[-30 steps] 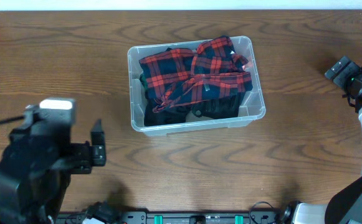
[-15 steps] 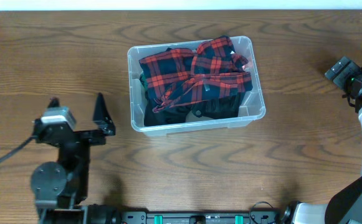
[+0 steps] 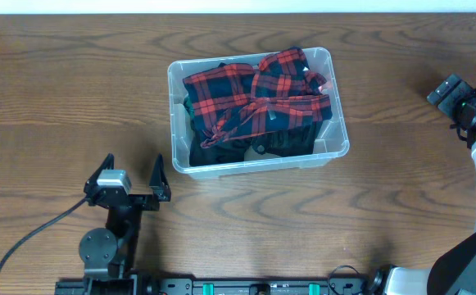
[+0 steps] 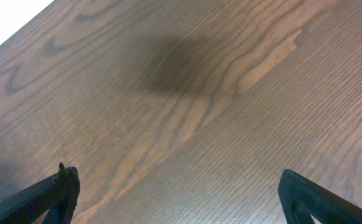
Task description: Pack container
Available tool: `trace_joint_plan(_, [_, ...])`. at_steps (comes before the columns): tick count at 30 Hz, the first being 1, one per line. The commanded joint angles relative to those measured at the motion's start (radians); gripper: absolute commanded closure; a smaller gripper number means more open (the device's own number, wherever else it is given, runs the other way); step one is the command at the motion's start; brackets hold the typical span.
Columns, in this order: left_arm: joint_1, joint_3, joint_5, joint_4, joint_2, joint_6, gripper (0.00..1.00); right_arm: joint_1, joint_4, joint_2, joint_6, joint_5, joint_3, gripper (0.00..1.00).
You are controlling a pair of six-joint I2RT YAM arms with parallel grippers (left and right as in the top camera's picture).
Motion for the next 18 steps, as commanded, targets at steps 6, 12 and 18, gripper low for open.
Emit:
trace_joint_plan(6, [0.014, -0.132, 0.01, -0.015, -0.114, 0.021, 0.02, -0.003, -0.002, 0.005, 0.013, 0.01, 0.016, 0.01])
trace_joint_plan(12, [0.026, -0.132, -0.007, -0.127, -0.113, 0.041, 0.02, -0.003, -0.002, 0.005, 0.013, 0.01, 0.016, 0.01])
trace_joint_plan(18, [0.026, -0.132, -0.009, -0.123, -0.111, 0.04, 0.02, -0.003, -0.002, 0.005, 0.013, 0.01, 0.016, 0.01])
